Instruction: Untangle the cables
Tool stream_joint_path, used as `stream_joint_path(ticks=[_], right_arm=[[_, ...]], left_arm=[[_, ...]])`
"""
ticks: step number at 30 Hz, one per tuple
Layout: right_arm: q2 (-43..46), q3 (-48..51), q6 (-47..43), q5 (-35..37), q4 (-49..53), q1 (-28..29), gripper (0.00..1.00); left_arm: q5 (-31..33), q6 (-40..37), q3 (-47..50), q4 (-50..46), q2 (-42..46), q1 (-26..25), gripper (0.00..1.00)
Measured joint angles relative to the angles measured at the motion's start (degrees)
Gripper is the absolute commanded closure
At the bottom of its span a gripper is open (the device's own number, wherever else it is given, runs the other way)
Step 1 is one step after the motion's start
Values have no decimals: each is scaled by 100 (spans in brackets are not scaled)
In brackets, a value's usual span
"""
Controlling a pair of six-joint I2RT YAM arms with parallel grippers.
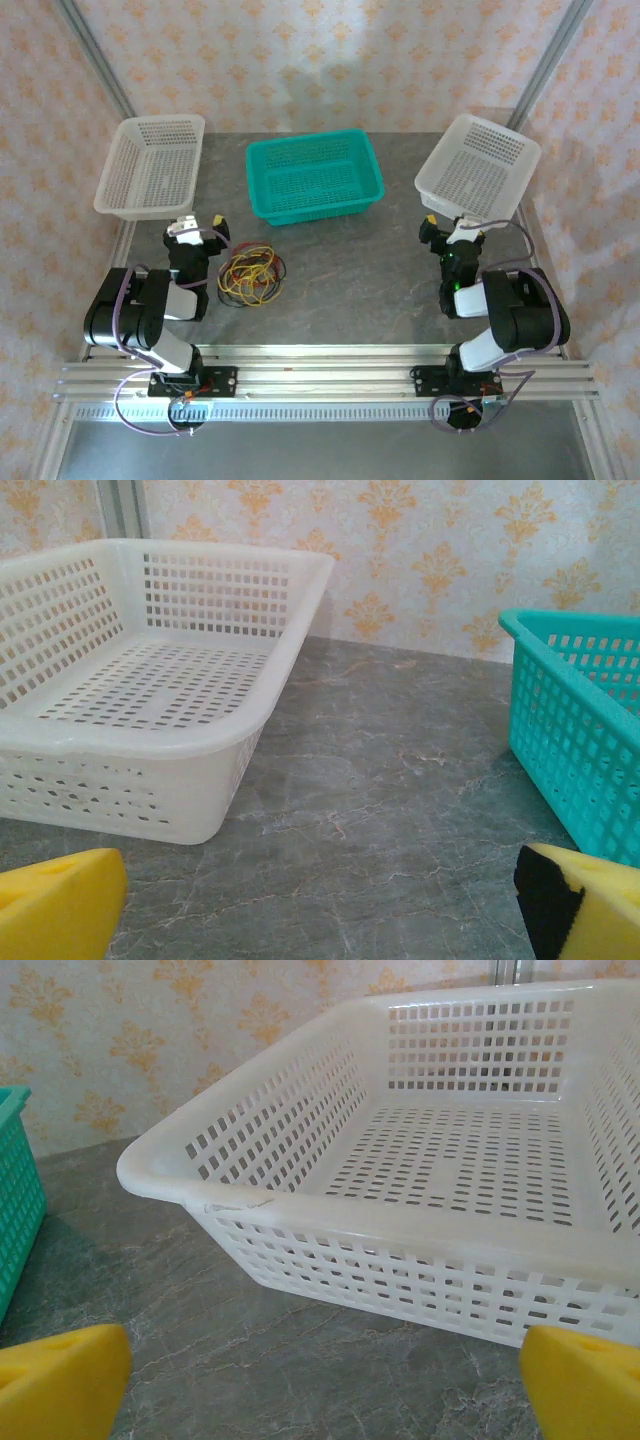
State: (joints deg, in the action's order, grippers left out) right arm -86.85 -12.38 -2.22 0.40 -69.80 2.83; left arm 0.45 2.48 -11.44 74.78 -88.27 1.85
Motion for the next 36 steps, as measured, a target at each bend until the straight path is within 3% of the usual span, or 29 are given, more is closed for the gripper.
stream_joint_path(ticks=[27,31,36], right_arm=[[13,-42,-4,-87,74,-42,0],[387,-74,-9,-70,540,-24,0],[1220,-356,50,90,1257,39,0]], left_arm=[[48,2,2,7,20,-20,1],[472,-22,208,-136,658,-284,1],[1309,-31,-107,-1115,1832,-632,1]])
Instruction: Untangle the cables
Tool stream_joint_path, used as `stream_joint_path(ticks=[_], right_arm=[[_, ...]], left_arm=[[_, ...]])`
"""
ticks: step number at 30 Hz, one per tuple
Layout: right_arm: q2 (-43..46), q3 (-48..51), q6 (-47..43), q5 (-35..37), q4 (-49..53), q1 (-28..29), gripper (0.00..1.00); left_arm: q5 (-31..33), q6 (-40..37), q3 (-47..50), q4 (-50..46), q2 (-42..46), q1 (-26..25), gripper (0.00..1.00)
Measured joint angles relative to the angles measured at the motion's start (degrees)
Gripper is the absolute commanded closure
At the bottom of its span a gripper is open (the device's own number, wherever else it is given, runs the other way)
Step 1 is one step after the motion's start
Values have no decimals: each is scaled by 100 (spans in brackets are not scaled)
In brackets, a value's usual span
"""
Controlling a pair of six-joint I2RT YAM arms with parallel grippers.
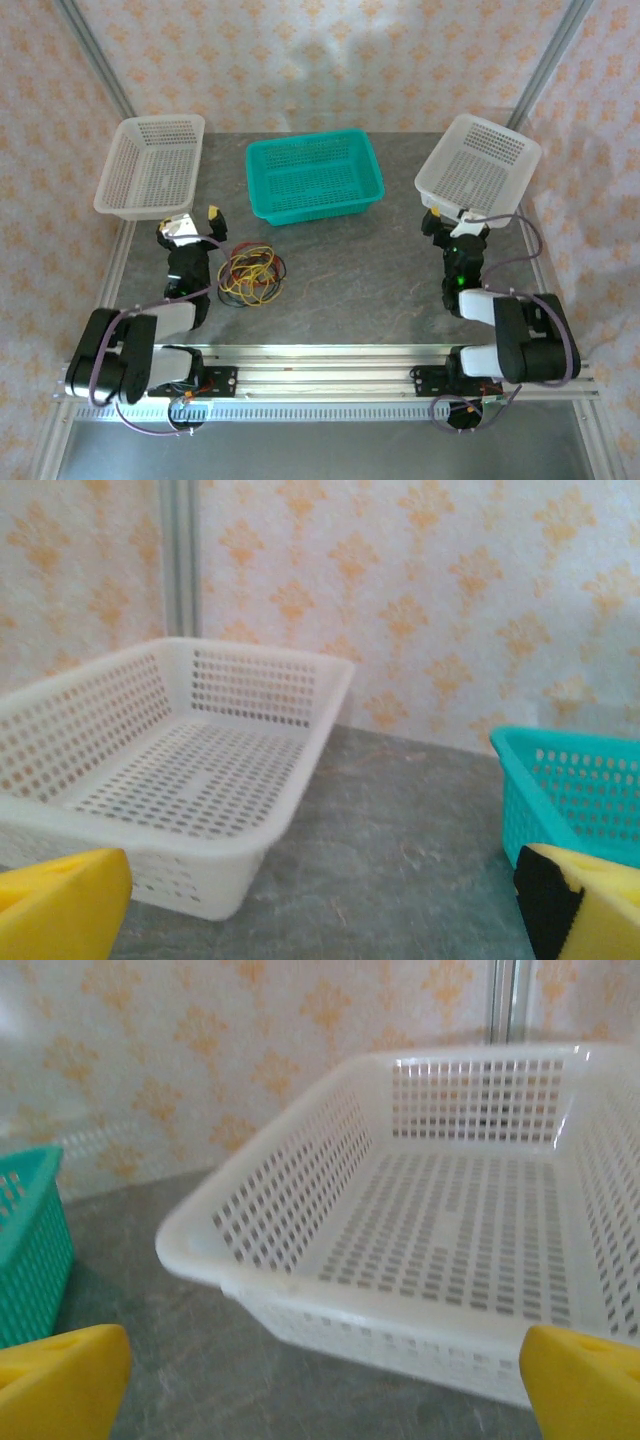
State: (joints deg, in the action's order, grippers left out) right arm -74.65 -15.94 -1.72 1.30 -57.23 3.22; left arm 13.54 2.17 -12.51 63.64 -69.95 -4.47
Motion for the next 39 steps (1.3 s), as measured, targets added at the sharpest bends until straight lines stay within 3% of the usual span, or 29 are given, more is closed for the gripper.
stream_joint_path(ticks=[7,13,21,29,35,39], right_arm=[[315,-1073,529,330,1801,57,1],[415,-1843,1401,341,3609,66,0],[715,-2162,2120,-299,4962,195,0],[614,-2870,2227,-586,5818,1637,0],[417,-3042,2288,-632,5923,2942,0],[127,-3432,2295,-566,5921,3718,0]], left_arm=[[396,608,-492,-1458,883,-210,1],[688,1902,-1613,-3832,914,-221,1],[496,2940,-2256,-6288,879,-256,1],[-122,3136,-2601,-7755,817,-566,1],[-992,2981,-2415,-7809,739,-573,1],[-1222,2931,-2363,-7805,345,-573,1]])
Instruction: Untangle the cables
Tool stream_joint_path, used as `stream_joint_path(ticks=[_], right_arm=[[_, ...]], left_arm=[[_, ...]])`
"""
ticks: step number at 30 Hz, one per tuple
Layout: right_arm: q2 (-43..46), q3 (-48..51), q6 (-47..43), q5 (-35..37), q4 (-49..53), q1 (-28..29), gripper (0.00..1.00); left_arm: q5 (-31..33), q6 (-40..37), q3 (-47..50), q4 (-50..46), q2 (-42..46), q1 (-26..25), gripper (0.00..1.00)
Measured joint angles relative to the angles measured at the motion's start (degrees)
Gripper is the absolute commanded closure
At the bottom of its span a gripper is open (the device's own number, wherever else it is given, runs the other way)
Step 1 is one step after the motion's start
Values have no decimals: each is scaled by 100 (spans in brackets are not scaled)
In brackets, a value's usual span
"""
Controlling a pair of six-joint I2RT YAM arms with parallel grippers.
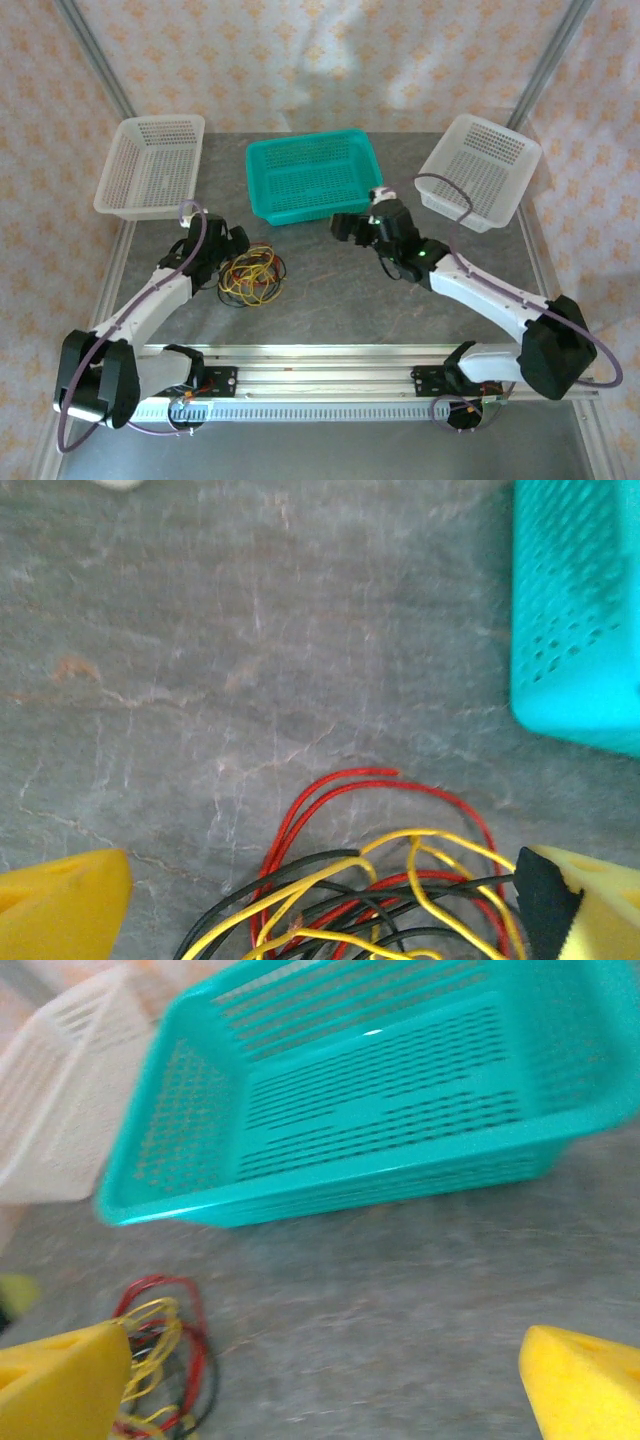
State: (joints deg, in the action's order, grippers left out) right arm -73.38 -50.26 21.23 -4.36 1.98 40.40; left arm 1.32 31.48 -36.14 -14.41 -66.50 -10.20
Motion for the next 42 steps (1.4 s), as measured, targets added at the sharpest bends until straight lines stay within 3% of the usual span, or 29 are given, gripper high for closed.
stream_joint_path(ticks=[7,15,30,33,38,42], right_arm=[[-238,-417,-48,-4,-402,798,0],[-516,-564,-44,-315,-879,997,0],[-584,-638,-46,-192,-1102,1185,0],[-522,-638,2,103,-1080,1185,0],[-356,-621,431,1209,-708,1178,1],[-188,-485,826,1843,-404,1128,1]], left_arm=[[-98,72,236,179,-260,0,0],[-142,291,520,481,-494,0,1],[-476,297,525,929,-1099,0,1],[-654,295,531,992,-1137,-4,1],[-772,310,752,1274,-1001,-33,1],[-804,516,872,1561,-938,-280,0]])
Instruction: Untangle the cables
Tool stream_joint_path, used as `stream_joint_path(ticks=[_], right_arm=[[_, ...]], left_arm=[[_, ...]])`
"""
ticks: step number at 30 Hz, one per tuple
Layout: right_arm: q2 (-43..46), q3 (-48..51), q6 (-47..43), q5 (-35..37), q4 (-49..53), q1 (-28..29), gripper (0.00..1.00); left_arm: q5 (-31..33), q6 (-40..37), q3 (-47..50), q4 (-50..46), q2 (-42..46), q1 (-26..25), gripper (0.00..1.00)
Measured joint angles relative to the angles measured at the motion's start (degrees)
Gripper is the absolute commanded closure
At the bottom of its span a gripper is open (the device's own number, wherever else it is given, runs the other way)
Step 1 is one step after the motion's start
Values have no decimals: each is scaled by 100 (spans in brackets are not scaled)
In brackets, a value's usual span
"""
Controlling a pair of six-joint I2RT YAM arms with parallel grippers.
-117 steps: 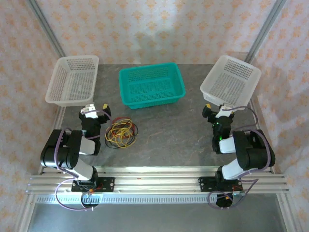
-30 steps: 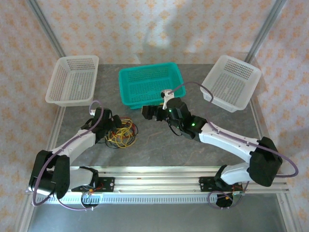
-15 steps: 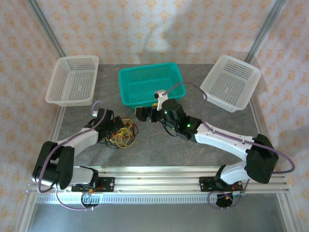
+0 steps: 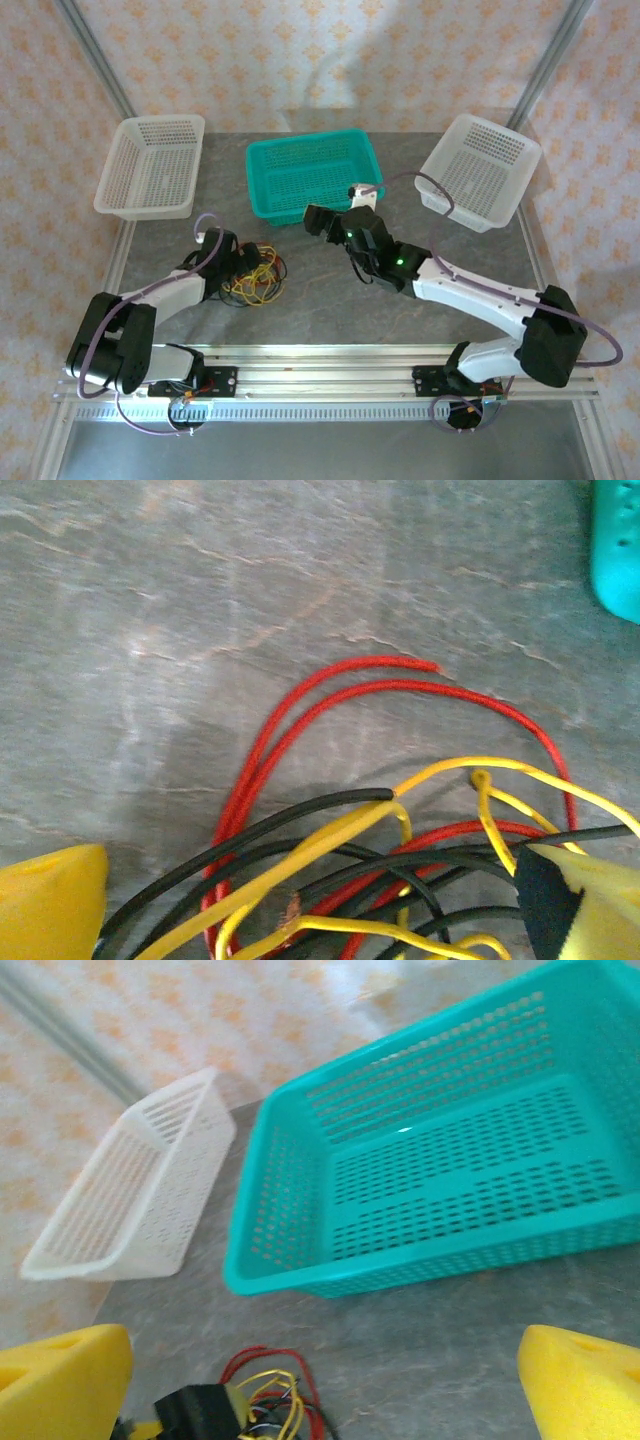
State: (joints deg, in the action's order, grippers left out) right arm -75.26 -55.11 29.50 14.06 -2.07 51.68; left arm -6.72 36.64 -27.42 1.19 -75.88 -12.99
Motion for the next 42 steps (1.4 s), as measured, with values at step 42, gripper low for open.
stream_joint_path(ticks=[42], right_arm=[[1117,833,457,-514,2640,-2481,6]], left_arm=[[-522,372,-1860,581,-538,-2970,1]])
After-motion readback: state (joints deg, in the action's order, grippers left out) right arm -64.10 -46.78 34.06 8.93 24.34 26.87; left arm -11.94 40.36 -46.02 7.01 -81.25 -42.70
